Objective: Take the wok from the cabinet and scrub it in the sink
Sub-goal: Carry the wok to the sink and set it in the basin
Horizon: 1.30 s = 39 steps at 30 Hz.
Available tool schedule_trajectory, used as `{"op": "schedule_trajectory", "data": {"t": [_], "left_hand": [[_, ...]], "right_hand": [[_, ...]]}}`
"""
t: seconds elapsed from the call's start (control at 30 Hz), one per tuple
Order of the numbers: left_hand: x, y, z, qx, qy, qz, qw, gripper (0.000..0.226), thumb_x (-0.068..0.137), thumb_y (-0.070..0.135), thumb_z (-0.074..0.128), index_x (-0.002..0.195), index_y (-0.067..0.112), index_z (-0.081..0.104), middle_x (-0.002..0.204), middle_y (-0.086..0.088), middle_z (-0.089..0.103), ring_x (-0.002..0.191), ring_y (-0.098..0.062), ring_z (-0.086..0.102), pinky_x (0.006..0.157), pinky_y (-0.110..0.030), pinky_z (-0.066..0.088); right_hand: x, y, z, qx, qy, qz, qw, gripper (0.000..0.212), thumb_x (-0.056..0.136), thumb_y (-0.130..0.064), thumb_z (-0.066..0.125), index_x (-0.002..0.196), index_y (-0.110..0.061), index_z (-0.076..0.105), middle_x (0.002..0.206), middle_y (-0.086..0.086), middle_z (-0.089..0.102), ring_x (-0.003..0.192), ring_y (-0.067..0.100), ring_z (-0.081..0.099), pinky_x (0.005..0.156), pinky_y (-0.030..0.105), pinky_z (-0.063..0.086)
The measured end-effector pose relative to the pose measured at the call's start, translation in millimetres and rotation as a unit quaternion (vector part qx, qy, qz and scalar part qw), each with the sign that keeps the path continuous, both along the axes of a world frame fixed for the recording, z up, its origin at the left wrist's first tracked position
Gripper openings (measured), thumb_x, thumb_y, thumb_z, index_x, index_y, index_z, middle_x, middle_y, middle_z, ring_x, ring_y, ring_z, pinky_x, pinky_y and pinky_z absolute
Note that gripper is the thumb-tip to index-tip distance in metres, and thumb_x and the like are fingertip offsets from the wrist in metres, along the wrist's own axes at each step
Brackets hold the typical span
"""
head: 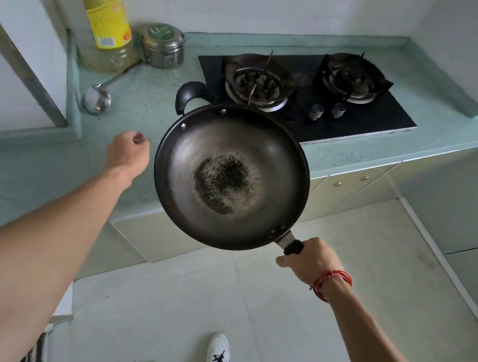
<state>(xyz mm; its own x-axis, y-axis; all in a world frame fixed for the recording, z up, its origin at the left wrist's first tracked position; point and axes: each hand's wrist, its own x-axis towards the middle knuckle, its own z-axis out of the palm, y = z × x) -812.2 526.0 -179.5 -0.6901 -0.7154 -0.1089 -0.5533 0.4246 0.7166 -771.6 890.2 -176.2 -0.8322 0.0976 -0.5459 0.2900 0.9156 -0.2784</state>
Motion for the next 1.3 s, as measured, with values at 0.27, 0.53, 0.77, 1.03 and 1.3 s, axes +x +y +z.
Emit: {"op": "schedule_trajectory", "data": {"t": [0.27, 0.53, 0.77, 1.03, 1.3], "left_hand": [[-73.2, 77.3, 50.1, 0.155, 0.104, -0.029, 0.982, 0.043, 0.09, 0.044, 0.055, 0.07, 0.006, 0.056, 0.07, -0.01, 0.052, 0.062, -0.024, 0.046, 0.055, -0.032, 0.035], [-111.5, 132.3, 48.1, 0.203, 0.12, -0.059, 0.97, 0.035, 0.091, 0.022, 0.062, 0.057, 0.014, 0.058, 0.033, 0.013, 0.049, 0.038, -0.002, 0.054, 0.07, -0.039, 0.054], [-105.9, 202.3, 53.0, 0.18, 0.098, -0.058, 0.977, 0.026, 0.09, 0.016, 0.055, 0.067, 0.006, 0.063, 0.057, -0.001, 0.056, 0.042, -0.007, 0.05, 0.054, -0.025, 0.044], [-102.1, 270.0, 60.0, 0.194, 0.102, -0.132, 0.967, 0.019, 0.09, 0.012, 0.059, 0.075, 0.004, 0.067, 0.062, -0.003, 0.059, 0.034, 0.003, 0.054, 0.04, -0.015, 0.044], [-85.2, 327.8, 76.8, 0.241, 0.069, -0.28, 0.927, 0.012, 0.071, 0.007, 0.05, 0.066, 0.0, 0.058, 0.058, -0.014, 0.054, 0.055, -0.024, 0.064, 0.061, -0.034, 0.052]], "right_hand": [[6.2, 61.2, 22.4, 0.032, -0.004, -0.001, 0.999, 0.022, 0.066, -0.038, 0.078, 0.069, -0.022, 0.064, 0.063, -0.001, 0.06, 0.057, 0.019, 0.059, 0.05, 0.023, 0.044], [5.5, 134.1, 29.4, 0.044, -0.02, -0.017, 0.999, 0.023, 0.061, -0.036, 0.076, 0.068, -0.02, 0.062, 0.069, 0.0, 0.063, 0.062, 0.019, 0.063, 0.051, 0.024, 0.047], [5.8, 186.3, 43.7, 0.131, 0.025, -0.004, 0.991, 0.019, 0.067, -0.034, 0.07, 0.078, -0.02, 0.063, 0.069, -0.002, 0.061, 0.068, 0.02, 0.062, 0.06, 0.025, 0.049], [39.3, 236.6, 44.2, 0.212, 0.101, -0.071, 0.969, 0.007, 0.076, -0.02, 0.055, 0.083, -0.021, 0.055, 0.077, 0.002, 0.055, 0.084, 0.029, 0.061, 0.073, 0.031, 0.036], [109.3, 266.3, 72.9, 0.319, 0.138, -0.178, 0.921, 0.014, 0.074, -0.014, 0.053, 0.081, -0.025, 0.049, 0.091, -0.001, 0.063, 0.101, 0.025, 0.056, 0.086, 0.035, 0.031]]}}
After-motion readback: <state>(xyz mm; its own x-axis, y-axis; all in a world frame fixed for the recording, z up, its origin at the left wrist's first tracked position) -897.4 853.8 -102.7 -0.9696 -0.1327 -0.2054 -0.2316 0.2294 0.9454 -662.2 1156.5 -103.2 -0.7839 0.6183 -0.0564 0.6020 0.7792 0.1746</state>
